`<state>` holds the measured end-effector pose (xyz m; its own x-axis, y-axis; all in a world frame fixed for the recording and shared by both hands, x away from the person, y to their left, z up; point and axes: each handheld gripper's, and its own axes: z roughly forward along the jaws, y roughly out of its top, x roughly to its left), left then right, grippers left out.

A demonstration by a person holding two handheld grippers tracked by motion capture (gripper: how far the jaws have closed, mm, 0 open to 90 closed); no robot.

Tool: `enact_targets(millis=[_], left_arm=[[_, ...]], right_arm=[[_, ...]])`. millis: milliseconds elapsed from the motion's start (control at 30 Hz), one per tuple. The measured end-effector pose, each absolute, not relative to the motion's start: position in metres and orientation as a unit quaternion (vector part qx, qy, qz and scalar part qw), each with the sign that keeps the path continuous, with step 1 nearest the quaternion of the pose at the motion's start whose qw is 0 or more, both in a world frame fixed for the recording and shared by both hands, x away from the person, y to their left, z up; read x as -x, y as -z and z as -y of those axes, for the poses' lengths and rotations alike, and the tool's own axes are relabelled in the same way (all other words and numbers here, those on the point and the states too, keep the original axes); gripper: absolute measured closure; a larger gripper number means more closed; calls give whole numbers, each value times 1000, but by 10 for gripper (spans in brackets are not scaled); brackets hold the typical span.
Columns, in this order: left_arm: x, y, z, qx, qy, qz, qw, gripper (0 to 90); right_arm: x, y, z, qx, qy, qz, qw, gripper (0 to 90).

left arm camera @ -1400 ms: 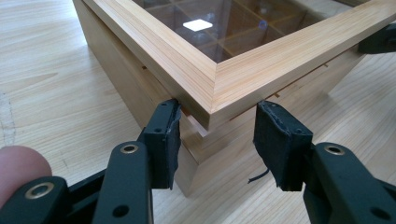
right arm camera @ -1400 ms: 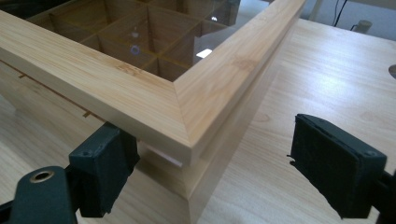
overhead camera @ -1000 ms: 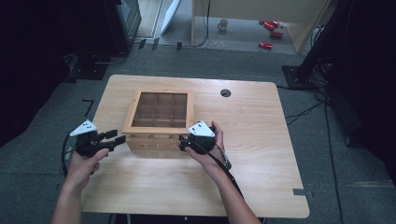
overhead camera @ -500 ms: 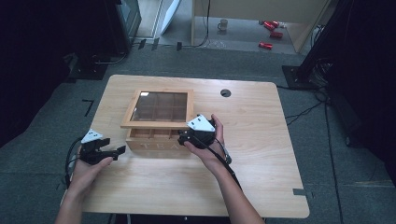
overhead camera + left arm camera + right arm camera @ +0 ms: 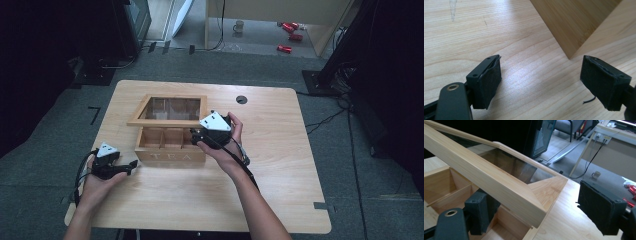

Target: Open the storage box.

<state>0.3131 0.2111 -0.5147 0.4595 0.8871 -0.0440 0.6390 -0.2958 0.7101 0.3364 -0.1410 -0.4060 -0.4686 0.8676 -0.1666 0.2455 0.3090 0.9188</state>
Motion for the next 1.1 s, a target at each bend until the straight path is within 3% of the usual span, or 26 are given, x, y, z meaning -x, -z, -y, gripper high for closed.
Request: enact_targets(millis=[567, 800, 867, 1033, 1100], left_arm=[[-311, 517, -204, -787, -205, -484, 323, 137], [-311, 517, -205, -785, -204, -486, 325, 143], [-311, 517, -205, -784, -203, -487, 327, 143], [-311, 517, -205, -784, -204, -487, 326, 147], [-311, 517, -205, -783, -203, -488, 328, 147]], right_arm=[[-359, 379, 146, -368, -472, -722, 348, 202], [-372, 366, 147, -351, -491, -713, 357, 335], [-380, 359, 147, -349, -506, -707, 350, 418], [-391, 354, 149, -350, -513, -702, 349, 443], [-397, 351, 151, -356, -515, -699, 348, 493]])
